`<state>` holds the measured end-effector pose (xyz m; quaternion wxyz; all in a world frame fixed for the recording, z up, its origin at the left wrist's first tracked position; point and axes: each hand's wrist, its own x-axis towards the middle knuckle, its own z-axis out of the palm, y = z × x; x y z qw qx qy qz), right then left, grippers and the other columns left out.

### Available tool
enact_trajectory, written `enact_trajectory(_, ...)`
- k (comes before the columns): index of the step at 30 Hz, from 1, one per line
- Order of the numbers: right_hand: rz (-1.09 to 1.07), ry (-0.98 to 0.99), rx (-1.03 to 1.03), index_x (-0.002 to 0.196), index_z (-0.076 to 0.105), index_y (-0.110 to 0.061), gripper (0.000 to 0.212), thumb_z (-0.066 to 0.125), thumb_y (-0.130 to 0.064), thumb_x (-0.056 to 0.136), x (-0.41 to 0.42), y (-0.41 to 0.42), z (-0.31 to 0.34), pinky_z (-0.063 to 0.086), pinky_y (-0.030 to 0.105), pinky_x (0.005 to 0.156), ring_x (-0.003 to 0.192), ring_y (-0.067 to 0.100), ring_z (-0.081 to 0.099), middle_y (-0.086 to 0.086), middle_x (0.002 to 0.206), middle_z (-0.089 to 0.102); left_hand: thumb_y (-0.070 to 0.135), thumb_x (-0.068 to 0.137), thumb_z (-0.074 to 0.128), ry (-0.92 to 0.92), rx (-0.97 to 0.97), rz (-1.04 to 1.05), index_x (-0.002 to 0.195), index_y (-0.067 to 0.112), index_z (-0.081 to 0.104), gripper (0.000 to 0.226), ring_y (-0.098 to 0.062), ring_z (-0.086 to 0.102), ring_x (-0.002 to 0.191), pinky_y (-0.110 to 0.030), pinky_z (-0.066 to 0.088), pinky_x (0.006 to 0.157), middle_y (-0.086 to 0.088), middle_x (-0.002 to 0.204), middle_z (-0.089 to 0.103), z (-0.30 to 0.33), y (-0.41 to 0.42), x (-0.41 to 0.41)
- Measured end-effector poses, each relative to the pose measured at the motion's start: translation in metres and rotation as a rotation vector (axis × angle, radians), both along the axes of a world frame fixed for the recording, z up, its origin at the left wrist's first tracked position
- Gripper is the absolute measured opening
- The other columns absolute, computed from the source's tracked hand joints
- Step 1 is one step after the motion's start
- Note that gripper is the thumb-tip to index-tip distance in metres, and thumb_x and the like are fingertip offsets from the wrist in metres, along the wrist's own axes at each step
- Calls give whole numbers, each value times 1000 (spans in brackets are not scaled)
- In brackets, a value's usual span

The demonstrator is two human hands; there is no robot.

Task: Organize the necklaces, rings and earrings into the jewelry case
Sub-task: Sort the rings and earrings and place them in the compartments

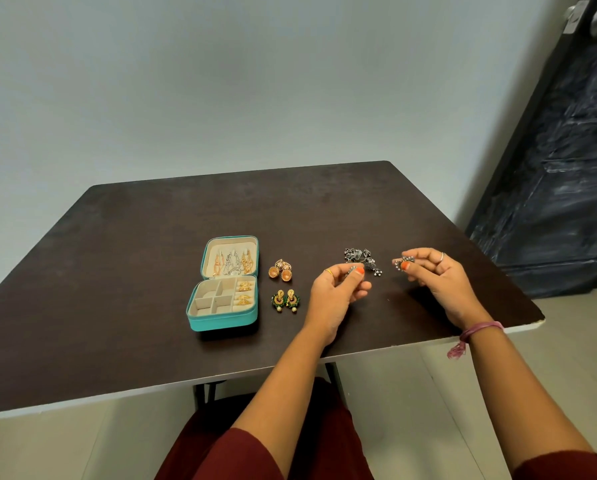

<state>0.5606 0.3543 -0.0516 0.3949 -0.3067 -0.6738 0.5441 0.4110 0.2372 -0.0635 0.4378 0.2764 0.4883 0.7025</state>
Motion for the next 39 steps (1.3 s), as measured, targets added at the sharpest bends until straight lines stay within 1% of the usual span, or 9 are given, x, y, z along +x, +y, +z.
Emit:
enact_trajectory(4, 37, -54, 24, 108, 67, -15, 22, 58, -6, 90, 1, 0, 0, 49, 11, 67, 82, -2, 65, -10, 89, 75, 9, 92, 59, 12, 16, 36, 96, 9, 63, 5, -10, 65, 71, -21, 54, 68, -4, 80, 65, 1, -2, 1)
enact_trajectory(8, 60, -81, 33, 112, 65, -15, 24, 52, -6, 94, 3, 1, -1, 48, 11, 69, 87, -2, 64, -4, 99, 73, 10, 92, 61, 8, 30, 55, 96, 8, 62, 5, -12, 66, 71, -22, 54, 67, -6, 80, 65, 2, -3, 1)
enact_trajectory(14, 71, -85, 6, 107, 63, -21, 23, 46, -8, 98, 0, 0, 0, 47, 11, 68, 77, -3, 59, 1, 101, 71, 10, 94, 57, 13, 33, 102, 94, 8, 56, 2, -10, 66, 64, -20, 52, 62, -6, 77, 65, 2, -2, 2)
enact_trajectory(18, 62, -32, -38, 102, 56, -19, 18, 46, -5, 97, -1, -3, 3, 44, 10, 59, 62, -2, 56, -2, 85, 75, 12, 97, 52, 17, 3, 117, 95, 9, 54, 4, -7, 63, 63, -20, 49, 62, -5, 77, 65, 1, 0, 1)
enact_trajectory(23, 126, -78, -20, 101, 61, -15, 16, 51, -5, 95, -3, -7, 7, 44, 14, 63, 66, -1, 57, -6, 79, 74, 11, 97, 51, -9, 12, 46, 103, 8, 59, 10, -6, 64, 68, -18, 51, 66, -6, 87, 68, 1, -1, 0)
enact_trajectory(29, 217, -85, -26, 109, 68, -20, 23, 55, -7, 94, -23, -15, 9, 48, 25, 78, 87, 12, 61, 0, 99, 72, 3, 95, 52, -42, 20, -36, 108, 10, 59, 17, -8, 68, 83, -19, 55, 77, -6, 100, 70, 3, -3, -2)
enact_trajectory(33, 206, -41, -45, 112, 67, -20, 27, 52, -5, 94, -33, -21, 15, 50, 20, 75, 85, 9, 60, 1, 100, 71, 1, 95, 50, -110, 32, -47, 114, 6, 59, 21, -9, 69, 84, -22, 53, 80, -6, 101, 70, 5, -4, -3)
enact_trajectory(37, 221, -103, -2, 115, 63, -19, 28, 47, -5, 97, -34, -22, 19, 47, 13, 65, 71, -2, 56, -2, 95, 70, 4, 97, 47, -110, 28, -39, 117, 3, 57, 23, -9, 69, 83, -20, 54, 76, -6, 100, 71, 4, -2, -3)
enact_trajectory(39, 213, -112, 4, 117, 62, -18, 28, 46, -6, 98, -34, -21, 19, 46, 12, 64, 70, 0, 54, 0, 95, 69, 4, 98, 46, -100, 33, -28, 115, 4, 57, 20, -8, 69, 81, -19, 54, 74, -7, 98, 71, 4, -2, -3)
